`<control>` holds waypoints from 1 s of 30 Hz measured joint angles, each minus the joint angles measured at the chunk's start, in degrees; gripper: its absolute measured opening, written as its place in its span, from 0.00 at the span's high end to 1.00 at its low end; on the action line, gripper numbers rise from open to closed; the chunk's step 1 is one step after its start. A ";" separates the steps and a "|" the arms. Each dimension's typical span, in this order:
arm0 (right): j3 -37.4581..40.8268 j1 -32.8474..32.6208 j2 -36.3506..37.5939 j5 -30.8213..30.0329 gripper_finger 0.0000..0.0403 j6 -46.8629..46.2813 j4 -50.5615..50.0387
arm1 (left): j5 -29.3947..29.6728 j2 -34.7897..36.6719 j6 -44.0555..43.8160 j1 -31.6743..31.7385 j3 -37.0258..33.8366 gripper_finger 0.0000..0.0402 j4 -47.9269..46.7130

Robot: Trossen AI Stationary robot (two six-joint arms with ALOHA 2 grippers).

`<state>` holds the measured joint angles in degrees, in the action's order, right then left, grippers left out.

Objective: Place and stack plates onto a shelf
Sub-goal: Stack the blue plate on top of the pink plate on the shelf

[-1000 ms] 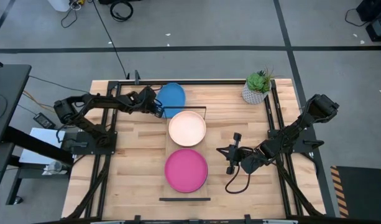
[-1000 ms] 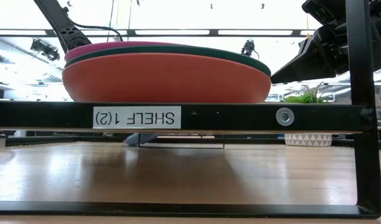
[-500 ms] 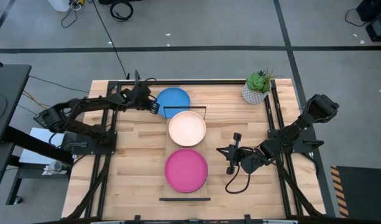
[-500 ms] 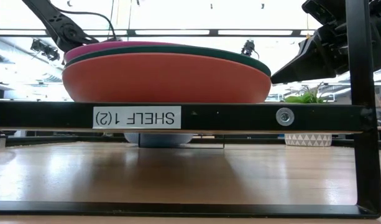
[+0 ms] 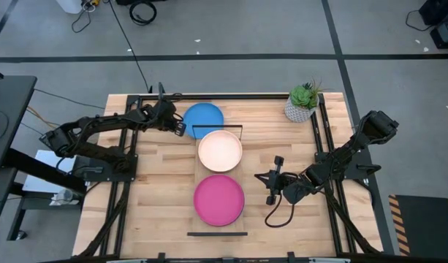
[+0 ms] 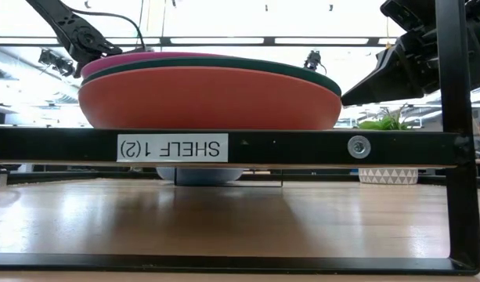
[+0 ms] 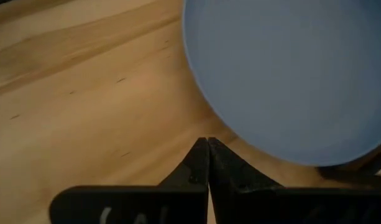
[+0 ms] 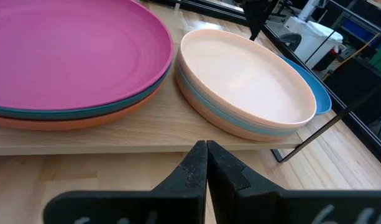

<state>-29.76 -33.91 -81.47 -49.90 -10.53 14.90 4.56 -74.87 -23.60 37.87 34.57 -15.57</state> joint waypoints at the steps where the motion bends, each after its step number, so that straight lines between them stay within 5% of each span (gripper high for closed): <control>1: 0.00 0.00 0.00 0.01 0.97 -0.01 0.00 | -0.16 0.00 0.22 0.02 0.36 1.00 -1.30; 17: 0.00 -0.02 0.00 0.09 0.97 -0.05 -0.08 | 0.22 0.83 4.82 0.09 16.73 1.00 -26.94; 30: 0.00 -0.07 0.00 0.16 0.97 -1.69 -1.33 | 1.50 8.48 5.27 -1.95 25.50 1.00 -32.36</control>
<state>-29.76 -33.98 -81.47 -49.74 -12.22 13.56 6.06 -66.39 -18.33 35.92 60.07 -47.94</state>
